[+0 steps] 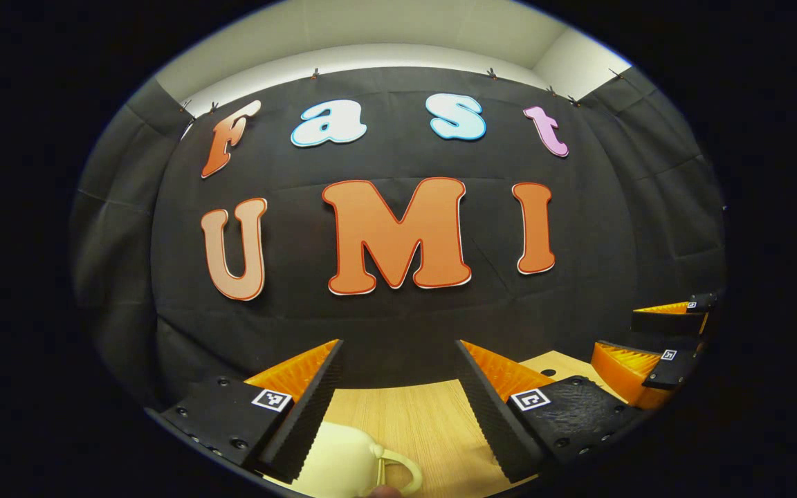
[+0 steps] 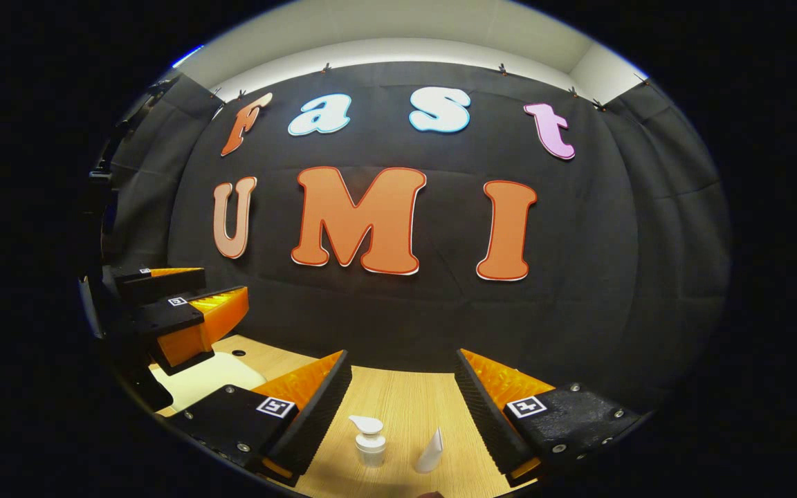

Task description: First open the suitcase, pack the skin care products into it, and then close the suitcase.

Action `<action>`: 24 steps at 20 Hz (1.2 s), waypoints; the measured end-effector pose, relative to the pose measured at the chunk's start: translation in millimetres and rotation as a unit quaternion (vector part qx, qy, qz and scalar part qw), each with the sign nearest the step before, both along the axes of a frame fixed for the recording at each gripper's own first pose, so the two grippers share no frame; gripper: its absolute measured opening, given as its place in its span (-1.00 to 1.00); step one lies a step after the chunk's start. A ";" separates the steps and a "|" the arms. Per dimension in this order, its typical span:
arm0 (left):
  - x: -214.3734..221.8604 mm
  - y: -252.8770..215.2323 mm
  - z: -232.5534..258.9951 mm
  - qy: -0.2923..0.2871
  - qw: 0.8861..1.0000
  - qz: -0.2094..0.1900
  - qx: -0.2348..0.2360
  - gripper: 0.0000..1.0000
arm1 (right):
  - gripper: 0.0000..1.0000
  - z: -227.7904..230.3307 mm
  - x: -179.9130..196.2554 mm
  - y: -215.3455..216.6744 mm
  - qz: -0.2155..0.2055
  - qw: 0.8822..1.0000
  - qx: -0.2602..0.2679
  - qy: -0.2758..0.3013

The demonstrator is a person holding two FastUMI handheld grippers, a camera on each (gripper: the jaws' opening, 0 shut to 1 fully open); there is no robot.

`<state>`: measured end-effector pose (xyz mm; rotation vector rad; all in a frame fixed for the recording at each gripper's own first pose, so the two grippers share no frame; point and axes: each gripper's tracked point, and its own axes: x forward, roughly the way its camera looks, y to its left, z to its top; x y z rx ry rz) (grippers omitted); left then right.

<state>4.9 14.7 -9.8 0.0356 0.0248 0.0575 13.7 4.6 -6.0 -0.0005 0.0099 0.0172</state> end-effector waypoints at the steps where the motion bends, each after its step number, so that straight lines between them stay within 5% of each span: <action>1: 0.6 2.2 -0.4 -0.002 1.000 0.003 0.003 0.99 | 0.92 -0.1 0.5 -0.2 0.001 1.000 0.000 -0.001; 8: -3.1 2.4 -15.7 0.011 0.998 0.010 0.068 0.98 | 0.91 -4.0 3.5 -12.4 -0.005 1.000 -0.004 0.000; 18: -15.8 -9.4 -109.2 0.115 0.983 -0.016 0.144 0.98 | 0.92 -14.9 8.5 -33.4 -0.019 1.000 -0.010 0.010; 24: -18.9 -13.9 -169.0 0.180 0.959 -0.044 0.213 0.96 | 0.91 -18.6 7.3 -51.8 -0.037 0.999 -0.014 0.013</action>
